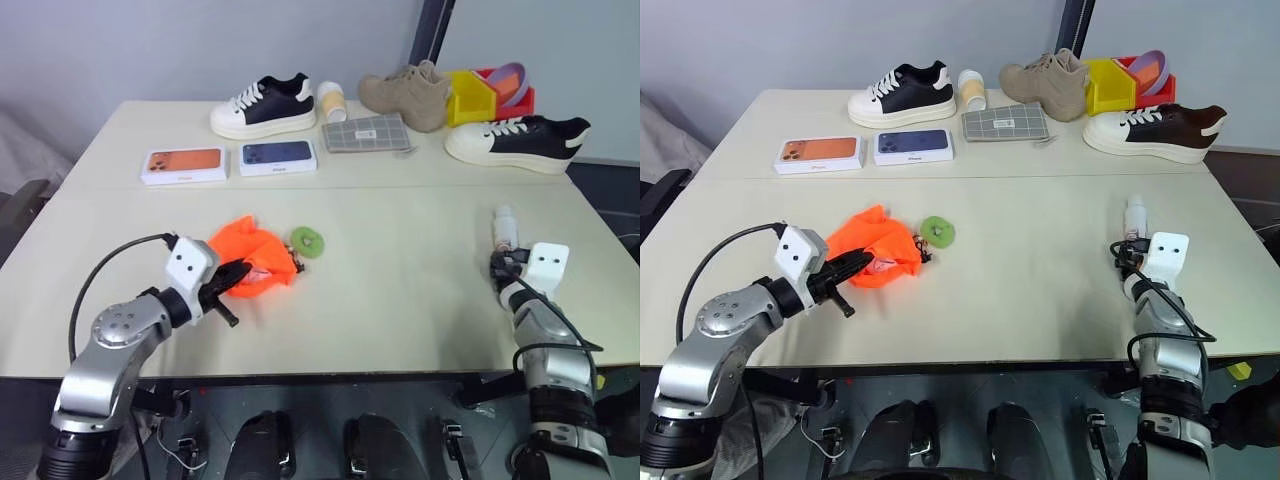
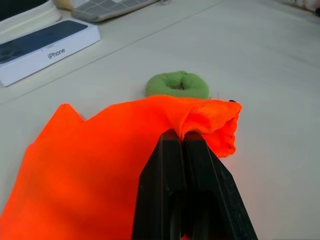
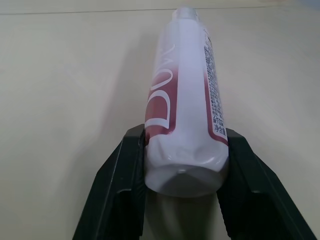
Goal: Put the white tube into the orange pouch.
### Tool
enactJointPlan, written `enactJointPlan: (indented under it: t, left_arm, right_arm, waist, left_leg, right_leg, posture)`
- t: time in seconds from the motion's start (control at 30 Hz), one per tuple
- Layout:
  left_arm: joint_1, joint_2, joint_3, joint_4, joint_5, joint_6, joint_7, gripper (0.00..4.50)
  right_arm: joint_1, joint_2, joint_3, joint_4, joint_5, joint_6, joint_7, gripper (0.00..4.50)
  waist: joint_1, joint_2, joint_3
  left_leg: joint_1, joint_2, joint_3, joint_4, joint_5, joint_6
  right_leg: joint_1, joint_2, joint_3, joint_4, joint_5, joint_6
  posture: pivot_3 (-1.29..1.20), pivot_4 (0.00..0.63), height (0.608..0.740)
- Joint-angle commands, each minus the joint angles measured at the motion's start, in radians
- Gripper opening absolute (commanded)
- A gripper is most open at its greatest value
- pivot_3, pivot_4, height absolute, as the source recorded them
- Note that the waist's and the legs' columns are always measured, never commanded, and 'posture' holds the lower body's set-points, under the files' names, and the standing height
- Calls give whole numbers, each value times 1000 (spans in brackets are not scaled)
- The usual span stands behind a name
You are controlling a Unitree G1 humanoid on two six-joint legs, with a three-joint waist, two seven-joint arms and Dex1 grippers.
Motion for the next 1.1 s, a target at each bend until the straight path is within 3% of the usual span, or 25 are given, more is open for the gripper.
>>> enactJointPlan:
  t: [0.03,0.2,0.27,0.4,0.53,0.77,1.1]
  left_arm:
    - [-9,-11,9,-19,-12,-20,13,0]
    - [-20,-17,9,-5,-19,-21,10,0]
    - [-26,-22,14,0,-30,-22,9,0]
    - [-47,-49,37,4,-88,8,19,0]
    - [-57,-62,57,11,-149,47,23,0]
    - [-78,-60,95,36,-253,120,12,0]
    - [-93,-49,73,52,-272,129,-1,0]
  right_arm:
    - [2,7,-10,-31,6,-23,-2,1688]
    - [31,-10,19,-111,3,-80,70,1688]
    - [54,-28,51,-185,23,-87,158,1688]
    - [176,-127,195,-473,133,-9,471,1688]
    - [246,-183,272,-652,216,108,577,1688]
    - [236,-210,454,-792,181,229,623,1688]
    - [99,-131,626,-738,111,308,613,1688]
  waist:
    - [0,0,0]
    - [0,0,0]
    - [0,1,1]
    - [1,3,1]
    - [3,2,1]
    - [6,2,1]
    - [7,1,1]
  left_leg:
    - [0,0,0,0,0,0]
    - [0,0,0,0,0,0]
    - [0,0,0,0,0,0]
    - [0,0,0,0,-2,3]
    - [0,1,-1,-1,-3,5]
    - [0,0,-2,0,-3,5]
    - [-1,0,-2,0,-4,5]
  right_leg:
    - [0,0,0,0,0,0]
    - [0,0,0,0,0,0]
    - [0,0,0,0,0,0]
    - [0,0,0,0,0,0]
    - [0,0,0,0,0,0]
    - [0,0,0,-1,-2,-4]
    - [-1,0,0,-1,-2,-4]
  posture:
    - [0,150,740]
    - [0,150,740]
    - [0,150,740]
    - [0,150,740]
    - [0,150,740]
    - [0,150,740]
    - [0,150,740]
